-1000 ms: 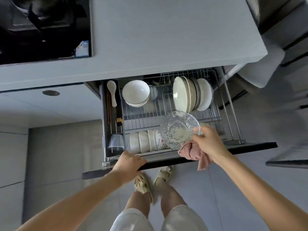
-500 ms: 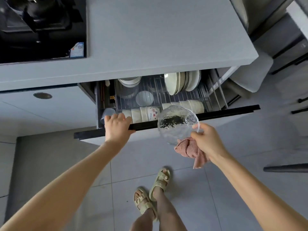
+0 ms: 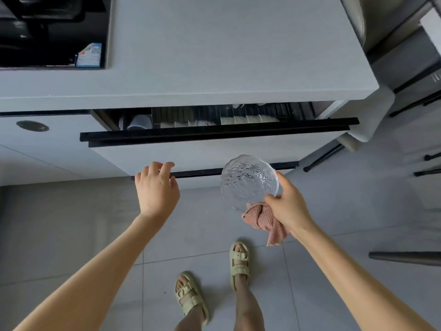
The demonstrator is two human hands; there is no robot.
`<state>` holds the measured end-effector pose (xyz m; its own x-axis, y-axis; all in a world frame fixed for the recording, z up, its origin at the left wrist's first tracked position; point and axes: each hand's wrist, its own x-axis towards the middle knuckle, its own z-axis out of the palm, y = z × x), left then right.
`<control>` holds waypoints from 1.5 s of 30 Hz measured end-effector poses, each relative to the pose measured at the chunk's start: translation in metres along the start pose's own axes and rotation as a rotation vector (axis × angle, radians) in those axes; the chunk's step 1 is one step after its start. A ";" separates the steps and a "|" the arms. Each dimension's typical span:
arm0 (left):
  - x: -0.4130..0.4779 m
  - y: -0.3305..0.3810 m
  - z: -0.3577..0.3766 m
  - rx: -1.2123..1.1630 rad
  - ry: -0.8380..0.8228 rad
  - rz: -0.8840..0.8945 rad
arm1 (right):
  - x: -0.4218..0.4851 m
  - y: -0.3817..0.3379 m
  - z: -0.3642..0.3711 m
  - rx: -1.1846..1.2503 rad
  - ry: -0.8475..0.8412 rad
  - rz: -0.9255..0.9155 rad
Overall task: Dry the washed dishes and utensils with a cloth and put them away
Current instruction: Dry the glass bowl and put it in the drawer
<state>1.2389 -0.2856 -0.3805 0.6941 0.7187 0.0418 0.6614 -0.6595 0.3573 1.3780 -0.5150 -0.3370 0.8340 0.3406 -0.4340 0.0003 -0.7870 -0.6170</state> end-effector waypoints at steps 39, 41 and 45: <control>0.053 -0.064 0.248 0.059 -0.666 -0.177 | 0.219 0.076 0.157 -0.072 -0.315 -0.060; 0.049 -0.073 0.246 0.000 -0.712 -0.239 | 0.224 0.072 0.179 -0.072 -0.309 -0.052; 0.040 -0.094 0.248 -0.096 -0.654 -0.356 | 0.232 0.070 0.226 -0.057 -0.340 -0.032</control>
<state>1.2751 -0.2490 -0.6443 0.4900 0.5873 -0.6442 0.8706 -0.3677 0.3270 1.4467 -0.3752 -0.6288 0.6015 0.5101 -0.6148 0.0626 -0.7974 -0.6002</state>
